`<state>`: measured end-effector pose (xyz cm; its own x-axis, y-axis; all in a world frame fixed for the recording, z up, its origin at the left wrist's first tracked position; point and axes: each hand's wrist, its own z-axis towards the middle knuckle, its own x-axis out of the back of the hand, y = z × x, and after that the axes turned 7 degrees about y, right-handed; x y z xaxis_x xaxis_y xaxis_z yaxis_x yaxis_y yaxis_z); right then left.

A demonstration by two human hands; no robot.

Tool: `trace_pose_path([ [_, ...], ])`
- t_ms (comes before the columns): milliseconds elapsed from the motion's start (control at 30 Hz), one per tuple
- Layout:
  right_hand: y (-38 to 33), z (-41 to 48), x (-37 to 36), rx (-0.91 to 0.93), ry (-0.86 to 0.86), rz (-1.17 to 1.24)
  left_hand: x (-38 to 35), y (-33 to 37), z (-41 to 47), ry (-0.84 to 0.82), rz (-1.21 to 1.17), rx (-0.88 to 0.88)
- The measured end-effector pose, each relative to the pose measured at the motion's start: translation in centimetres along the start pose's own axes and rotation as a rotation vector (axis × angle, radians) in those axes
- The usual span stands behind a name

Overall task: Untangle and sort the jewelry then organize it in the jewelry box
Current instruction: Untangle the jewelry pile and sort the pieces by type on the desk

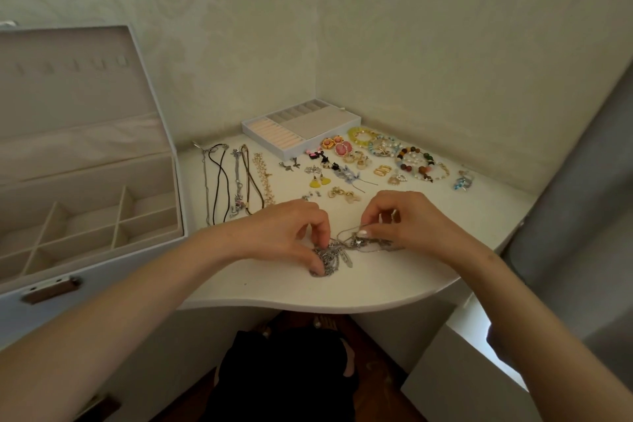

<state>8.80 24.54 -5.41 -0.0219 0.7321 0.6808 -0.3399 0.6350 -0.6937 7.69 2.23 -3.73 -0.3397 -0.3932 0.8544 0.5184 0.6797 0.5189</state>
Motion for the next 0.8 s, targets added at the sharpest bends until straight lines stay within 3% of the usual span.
trace_pose_path([
  [167, 0.0, -0.2, 1.4, -0.032, 0.030, 0.050, 0.3, 0.1, -0.2, -0.055, 0.002, 0.010],
  [300, 0.5, -0.2, 2.5, -0.033, 0.023, 0.008, -0.2, 0.7, 0.1, 0.083, -0.044, 0.003],
  [400, 1.0, -0.7, 3.5, -0.066, -0.081, -0.036, -0.8, 1.0, 0.7, 0.146, -0.059, -0.085],
  [633, 1.4, -1.5, 4.1, -0.057, -0.197, -0.183, -1.4, 0.4, 1.2, 0.048, 0.061, -0.096],
  [800, 1.3, -0.9, 3.3, -0.038, -0.066, -0.110, -1.2, 0.3, 1.3, 0.093, 0.094, -0.076],
])
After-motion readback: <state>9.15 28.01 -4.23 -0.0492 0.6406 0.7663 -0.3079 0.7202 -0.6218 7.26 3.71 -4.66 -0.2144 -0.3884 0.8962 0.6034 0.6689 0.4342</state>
